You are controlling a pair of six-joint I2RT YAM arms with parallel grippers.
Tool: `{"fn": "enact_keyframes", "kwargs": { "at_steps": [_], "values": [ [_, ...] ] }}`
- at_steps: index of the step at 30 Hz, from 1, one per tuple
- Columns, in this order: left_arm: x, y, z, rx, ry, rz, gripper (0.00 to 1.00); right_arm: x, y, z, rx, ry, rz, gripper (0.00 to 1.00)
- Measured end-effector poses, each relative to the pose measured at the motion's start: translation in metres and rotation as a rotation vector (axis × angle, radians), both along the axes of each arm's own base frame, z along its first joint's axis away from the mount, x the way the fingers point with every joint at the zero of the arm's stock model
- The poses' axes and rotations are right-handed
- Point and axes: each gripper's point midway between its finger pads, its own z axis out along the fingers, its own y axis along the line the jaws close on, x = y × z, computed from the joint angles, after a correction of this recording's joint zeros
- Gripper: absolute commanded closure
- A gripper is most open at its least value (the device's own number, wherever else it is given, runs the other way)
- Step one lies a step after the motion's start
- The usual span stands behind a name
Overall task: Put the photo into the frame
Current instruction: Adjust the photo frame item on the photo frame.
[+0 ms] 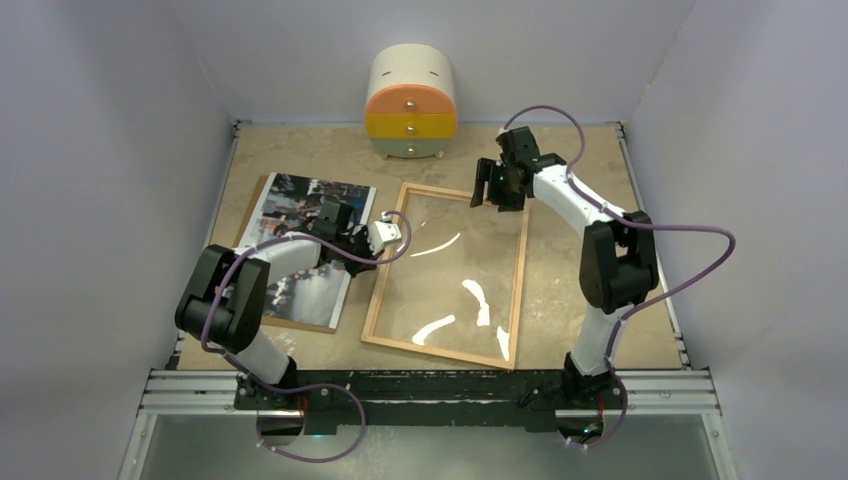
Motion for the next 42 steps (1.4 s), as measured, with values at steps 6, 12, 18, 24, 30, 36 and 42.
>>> {"fn": "enact_keyframes", "kwargs": {
  "at_steps": [6, 12, 18, 24, 30, 36, 42],
  "values": [
    [0.0, -0.001, 0.0, -0.003, 0.01, 0.007, 1.0, 0.007, 0.018, -0.006, -0.013, -0.015, 0.026, 0.29],
    [0.001, -0.001, 0.0, -0.006, 0.03, 0.02, 1.0, 0.035, 0.073, -0.03, 0.013, -0.014, 0.089, 0.31],
    [0.001, 0.0, 0.0, -0.006, 0.03, 0.022, 1.0, 0.035, 0.106, -0.059, 0.021, 0.028, 0.131, 0.33],
    [0.001, 0.0, 0.0, -0.006, 0.031, 0.023, 1.0, 0.035, 0.112, -0.061, 0.024, 0.026, 0.133, 0.33],
    [0.001, 0.0, 0.0, -0.006, 0.031, 0.023, 1.0, 0.038, 0.113, -0.063, 0.02, 0.027, 0.126, 0.33],
    [0.001, 0.0, 0.0, -0.007, 0.032, 0.025, 1.0, 0.042, 0.118, -0.048, 0.034, 0.011, 0.133, 0.27],
    [0.001, 0.0, 0.0, -0.01, 0.039, 0.035, 1.0, 0.026, 0.098, -0.006, 0.037, -0.025, 0.112, 0.14]
  ]
}}
